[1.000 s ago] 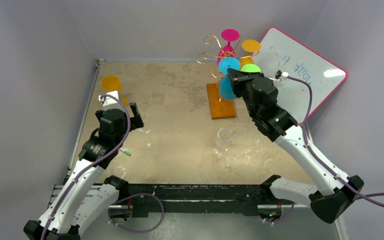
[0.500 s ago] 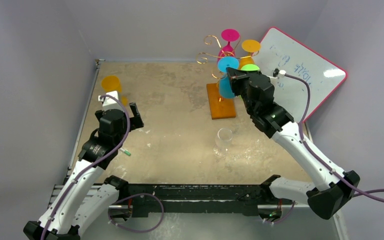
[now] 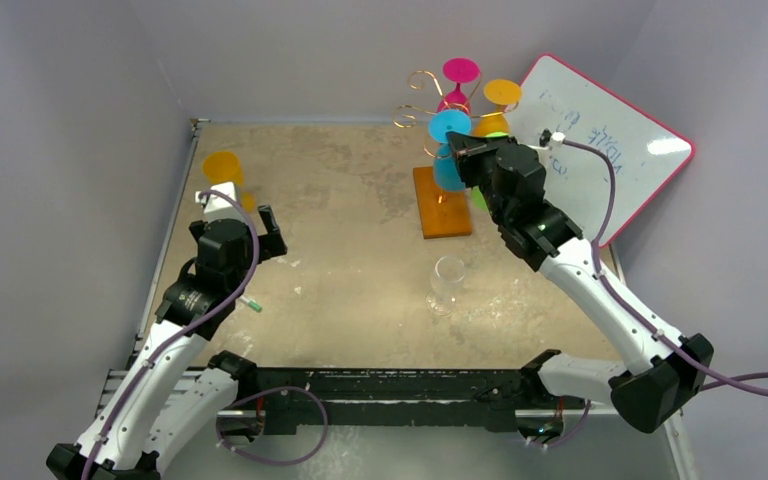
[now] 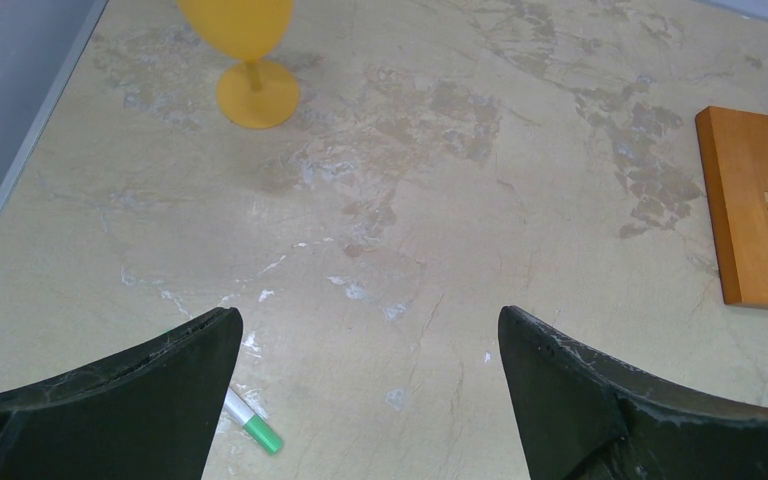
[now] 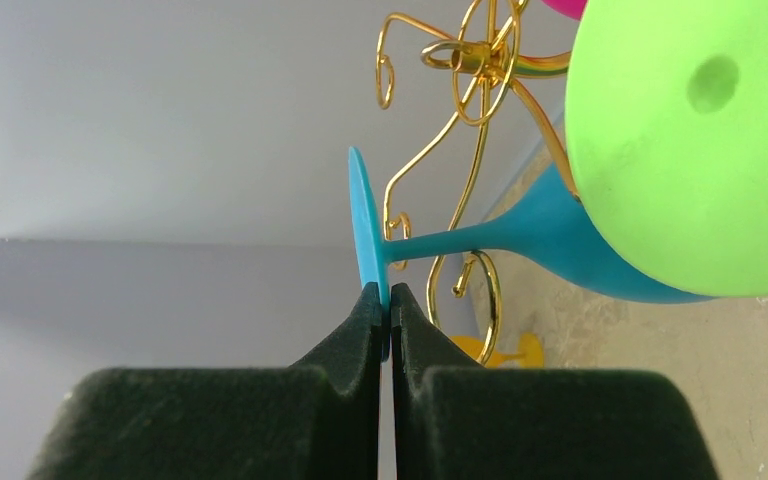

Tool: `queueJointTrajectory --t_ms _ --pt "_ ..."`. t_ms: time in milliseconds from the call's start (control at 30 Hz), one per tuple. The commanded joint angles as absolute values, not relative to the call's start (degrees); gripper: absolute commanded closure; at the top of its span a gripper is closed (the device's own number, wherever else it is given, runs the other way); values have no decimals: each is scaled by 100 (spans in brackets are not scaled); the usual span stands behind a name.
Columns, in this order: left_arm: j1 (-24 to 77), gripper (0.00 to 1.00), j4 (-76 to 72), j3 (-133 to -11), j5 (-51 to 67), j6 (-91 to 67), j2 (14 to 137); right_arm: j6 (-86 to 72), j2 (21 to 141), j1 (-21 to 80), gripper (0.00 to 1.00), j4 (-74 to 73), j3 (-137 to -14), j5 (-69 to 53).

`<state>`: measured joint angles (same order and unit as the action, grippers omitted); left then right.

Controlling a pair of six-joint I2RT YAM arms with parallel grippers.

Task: Place the wine glass upside down on the wine glass rack

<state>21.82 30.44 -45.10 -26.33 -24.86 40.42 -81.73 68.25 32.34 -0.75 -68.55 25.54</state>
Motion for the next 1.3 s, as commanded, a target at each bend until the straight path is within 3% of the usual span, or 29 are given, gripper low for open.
queueJointTrajectory --t_ms 0,633,1267 --pt "2175 0 2742 -4491 -2654 -2436 3979 -7993 6816 3241 100 261 -7076 2181" --pt "2180 0 2742 -4484 -2694 -2425 3995 -7914 6870 3181 100 169 -6964 1593" --pt "2179 0 2733 -4483 -2696 -2418 4057 -8016 6570 3155 94 -371 -6715 1978"
